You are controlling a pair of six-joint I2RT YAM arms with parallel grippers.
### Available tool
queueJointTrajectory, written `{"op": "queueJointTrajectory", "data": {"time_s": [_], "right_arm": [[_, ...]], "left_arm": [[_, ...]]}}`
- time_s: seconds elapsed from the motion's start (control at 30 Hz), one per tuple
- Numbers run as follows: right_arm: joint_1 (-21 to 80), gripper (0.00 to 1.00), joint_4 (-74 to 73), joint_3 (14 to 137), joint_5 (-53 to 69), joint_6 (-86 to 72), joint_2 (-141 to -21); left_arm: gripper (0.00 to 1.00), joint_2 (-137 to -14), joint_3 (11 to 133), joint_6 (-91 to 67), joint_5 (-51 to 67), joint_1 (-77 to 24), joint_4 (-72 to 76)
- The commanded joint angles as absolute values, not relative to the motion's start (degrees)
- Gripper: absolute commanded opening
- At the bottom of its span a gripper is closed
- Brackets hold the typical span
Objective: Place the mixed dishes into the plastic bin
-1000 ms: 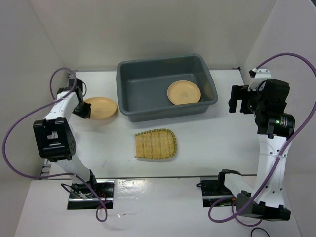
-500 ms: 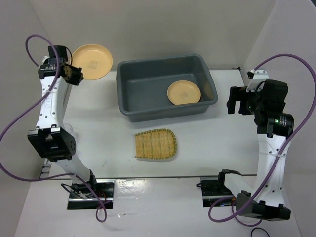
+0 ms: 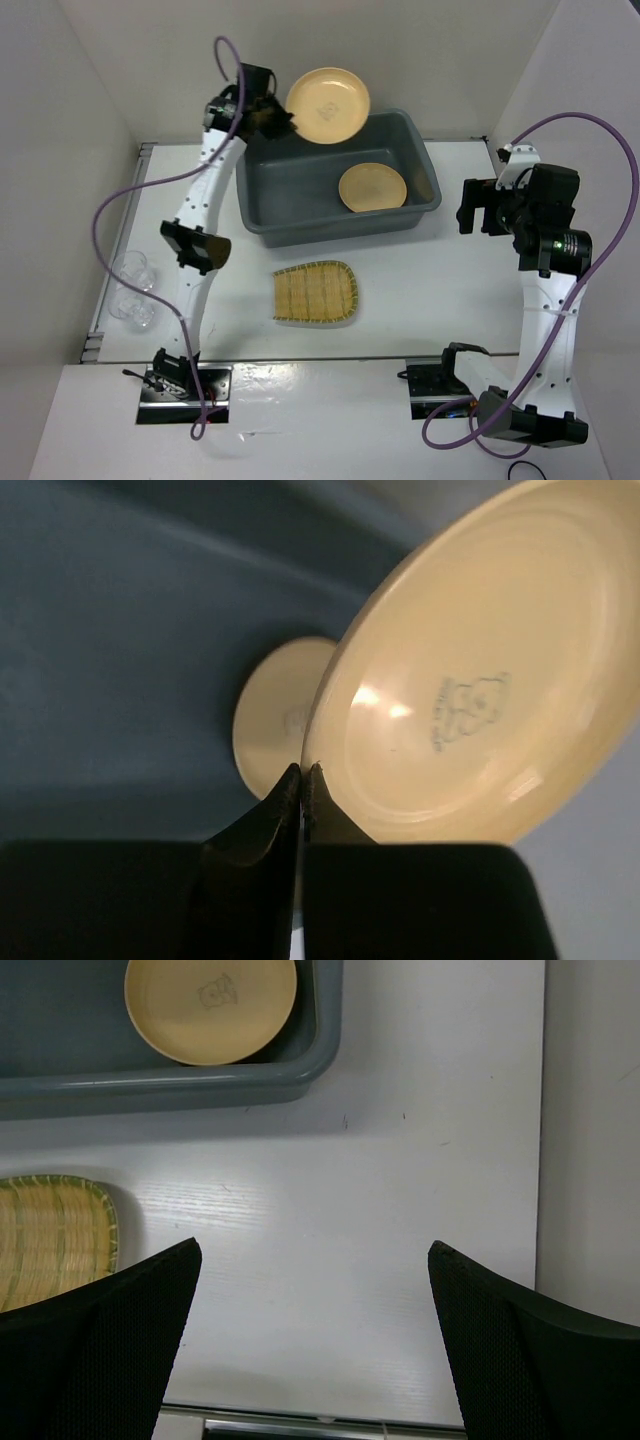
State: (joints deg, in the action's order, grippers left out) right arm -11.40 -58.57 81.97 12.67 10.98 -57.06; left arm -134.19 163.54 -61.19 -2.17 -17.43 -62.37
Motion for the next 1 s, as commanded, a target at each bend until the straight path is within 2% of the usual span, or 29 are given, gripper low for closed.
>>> {"op": "queueJointTrajectory", "data": {"time_s": [0.0, 0.1, 0.2, 0.6, 0.97], "right_arm": [[-10.99, 0.98, -58.8, 80.95, 13.01, 11.25, -56.07], [-10.99, 0.98, -58.8, 80.95, 12.48, 11.77, -56.07], [-10.99, 0.98, -58.8, 80.95, 11.87, 11.78, -56.07], [-10.99, 0.98, -58.8, 80.95, 9.76, 12.3, -56.07], [-10.99, 0.98, -58.8, 80.42, 8.17, 13.36, -56.6]], "left_arm": [[0.0, -141.86, 171.29, -60.37, 2.18, -20.3, -70.77], [0.0, -143.16, 169.71, -60.38, -0.52, -23.63, -68.38], [0.0, -150.53, 179.88, -61.08, 2.09, -25.22, -71.36], [0.0, -162.59, 179.74, -62.31, 5.8, -27.6, -65.48], [0.0, -167.42, 179.74, -66.7, 12.38, -28.12, -56.44]]}}
